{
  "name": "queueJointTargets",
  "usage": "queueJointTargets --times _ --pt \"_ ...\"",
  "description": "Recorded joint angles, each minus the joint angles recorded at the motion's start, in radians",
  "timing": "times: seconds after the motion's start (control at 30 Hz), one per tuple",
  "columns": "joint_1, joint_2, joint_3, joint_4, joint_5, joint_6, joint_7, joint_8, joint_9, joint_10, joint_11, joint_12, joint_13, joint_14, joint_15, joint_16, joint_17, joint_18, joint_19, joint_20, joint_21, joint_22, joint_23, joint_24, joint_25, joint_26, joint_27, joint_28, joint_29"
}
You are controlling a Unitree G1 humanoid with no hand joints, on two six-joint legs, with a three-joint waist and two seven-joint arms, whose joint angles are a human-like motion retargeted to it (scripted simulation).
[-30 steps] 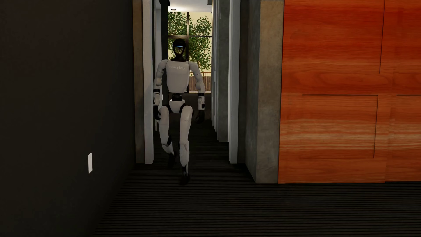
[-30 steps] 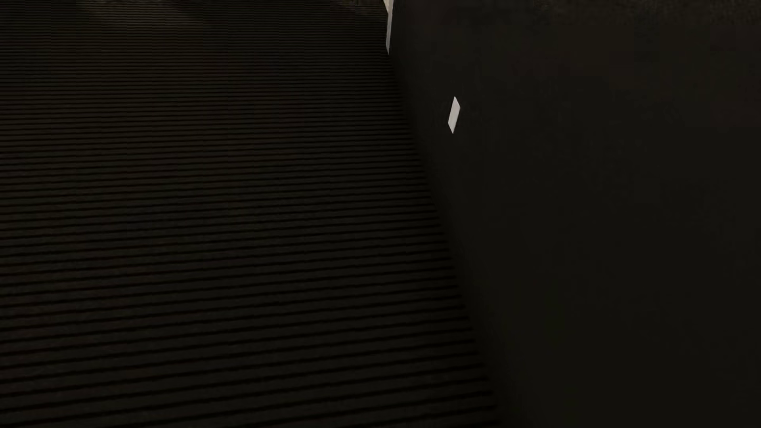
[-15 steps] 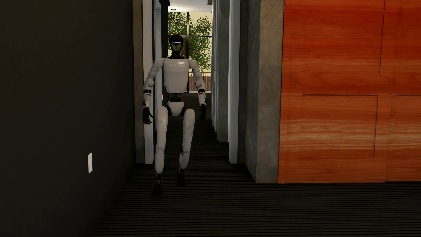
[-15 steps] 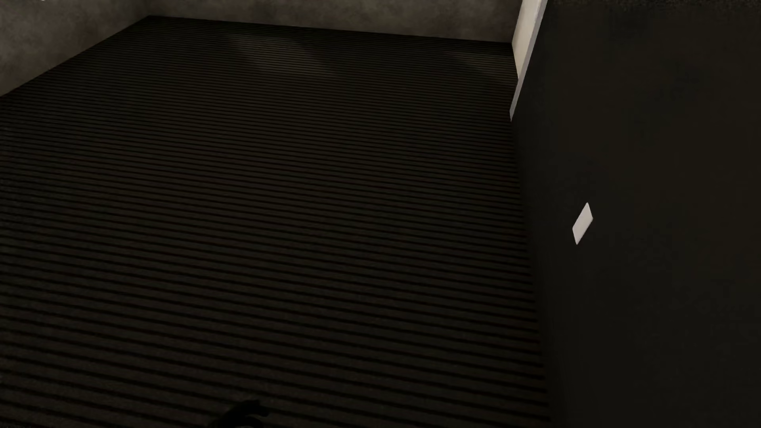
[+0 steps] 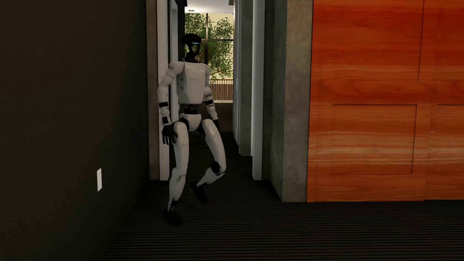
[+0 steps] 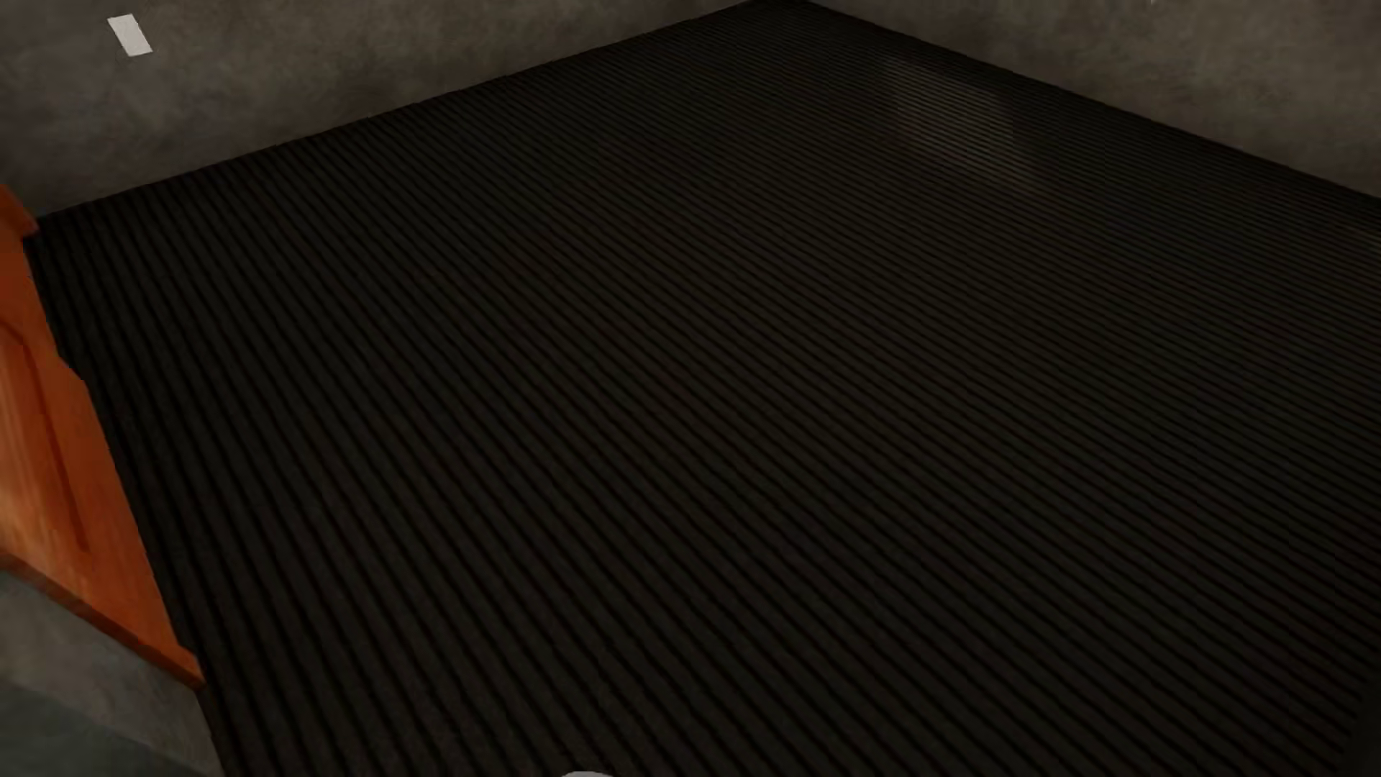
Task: Avoid the corner
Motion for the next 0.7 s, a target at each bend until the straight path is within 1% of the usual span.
queueJointTargets --times 0.07,0.1,0.13,0.23,0.3,0.33,0.4,0.43,0.47,0.5,0.53,0.57,0.6,0.63,0.67,0.7 --pt "-0.07 0.051 0.032 -0.001 -0.009 -0.021 0.0 0.0 0.006 0.006 -0.001 -0.013 -0.028 -0.011 -0.035 -0.013 -0.029 0.0 0.0 0.021 -0.02 -0.052 0.045 0.0 0.0 0.0 0.0 0.0 0.0" --pt "-0.096 0.07 0.042 0.002 -0.013 -0.032 0.0 0.0 0.007 0.104 0.0 -0.019 -0.036 -0.01 -0.049 -0.018 -0.044 0.0 0.0 0.024 -0.041 -0.074 0.055 0.0 0.0 0.0 0.0 0.0 0.0" --pt "-0.113 0.091 0.047 0.006 -0.014 -0.043 0.0 0.0 0.007 0.102 0.001 -0.025 -0.044 -0.001 -0.066 -0.021 -0.058 0.0 0.0 0.024 -0.064 -0.091 0.058 0.0 0.0 0.0 0.0 0.0 0.0" --pt "-0.099 0.17 0.049 0.016 -0.009 -0.069 0.0 0.0 0.016 -0.324 -0.004 -0.04 -0.074 0.081 -0.139 -0.021 -0.089 0.0 0.0 0.014 -0.117 -0.096 0.055 0.0 0.0 0.0 0.0 0.0 0.0" --pt "-0.067 0.21 0.044 0.022 0.009 -0.077 0.0 0.0 0.011 -0.634 -0.002 -0.047 -0.1 0.153 -0.194 -0.014 -0.096 0.0 0.0 0.008 -0.141 -0.079 0.052 0.0 0.0 0.0 0.0 0.0 0.0" --pt "-0.047 0.225 0.045 0.023 0.015 -0.081 0.0 0.0 0.006 -0.768 -0.001 -0.051 -0.112 0.171 -0.214 -0.009 -0.095 0.0 0.0 0.004 -0.151 -0.064 0.048 0.0 0.0 0.0 0.0 0.0 0.0" --pt "-0.012 0.243 0.053 0.029 0.023 -0.088 0.0 0.0 -0.011 -0.95 0.005 -0.057 -0.128 0.161 -0.231 -0.001 -0.086 0.0 0.0 -0.006 -0.166 -0.013 0.029 0.0 0.0 0.0 0.0 0.0 0.0" --pt "0.0 0.255 0.057 0.032 0.018 -0.094 0.0 0.0 -0.018 -0.964 0.009 -0.057 -0.131 0.171 -0.225 0.003 -0.076 0.0 0.0 -0.012 -0.173 0.021 0.012 0.0 0.0 0.0 0.0 0.0 0.0" --pt "0.01 0.274 0.056 0.029 0.008 -0.104 0.0 0.0 -0.019 -0.945 0.013 -0.057 -0.13 0.208 -0.199 0.007 -0.061 0.0 0.0 -0.025 -0.183 0.058 -0.008 0.0 0.0 0.0 0.0 0.0 0.0" --pt "0.021 0.292 0.046 0.015 -0.007 -0.12 0.0 0.0 -0.018 -0.92 0.019 -0.059 -0.122 0.245 -0.137 0.012 -0.039 0.0 0.0 -0.043 -0.194 0.094 -0.03 0.0 0.0 0.0 0.0 0.0 0.0" --pt "0.033 0.3 0.032 -0.009 -0.022 -0.139 0.0 0.0 -0.017 -0.896 0.036 -0.062 -0.108 0.255 -0.021 0.018 -0.013 0.0 0.0 -0.059 -0.204 0.125 -0.051 0.0 0.0 0.0 0.0 0.0 0.0" --pt "0.054 0.29 0.018 -0.03 -0.036 -0.153 0.0 0.0 -0.019 -0.884 0.077 -0.066 -0.091 0.243 0.144 0.024 0.014 0.0 0.0 -0.065 -0.203 0.143 -0.069 0.0 0.0 0.0 0.0 0.0 0.0" --pt "0.086 0.259 0.009 -0.045 -0.052 -0.158 0.0 0.0 -0.027 -0.887 0.147 -0.069 -0.072 0.222 0.318 0.029 0.032 0.0 0.0 -0.06 -0.186 0.142 -0.09 0.0 0.0 0.0 0.0 0.0 0.0" --pt "0.123 0.209 0.002 -0.053 -0.068 -0.154 0.0 0.0 -0.038 -0.899 0.243 -0.07 -0.058 0.199 0.446 0.033 0.039 0.0 0.0 -0.047 -0.158 0.12 -0.118 0.0 0.0 0.0 0.0 0.0 0.0" --pt "0.162 0.15 -0.003 -0.058 -0.082 -0.146 0.0 0.0 -0.044 -0.906 0.355 -0.069 -0.05 0.176 0.489 0.038 0.036 0.0 0.0 -0.036 -0.132 0.077 -0.15 0.0 0.0 0.0 0.0 0.0 0.0" --pt "0.201 0.095 -0.009 -0.061 -0.091 -0.138 0.0 0.0 -0.042 -0.905 0.47 -0.07 -0.048 0.153 0.449 0.045 0.03 0.0 0.0 -0.028 -0.117 0.024 -0.174 0.0 0.0 0.0 0.0 0.0 0.0"
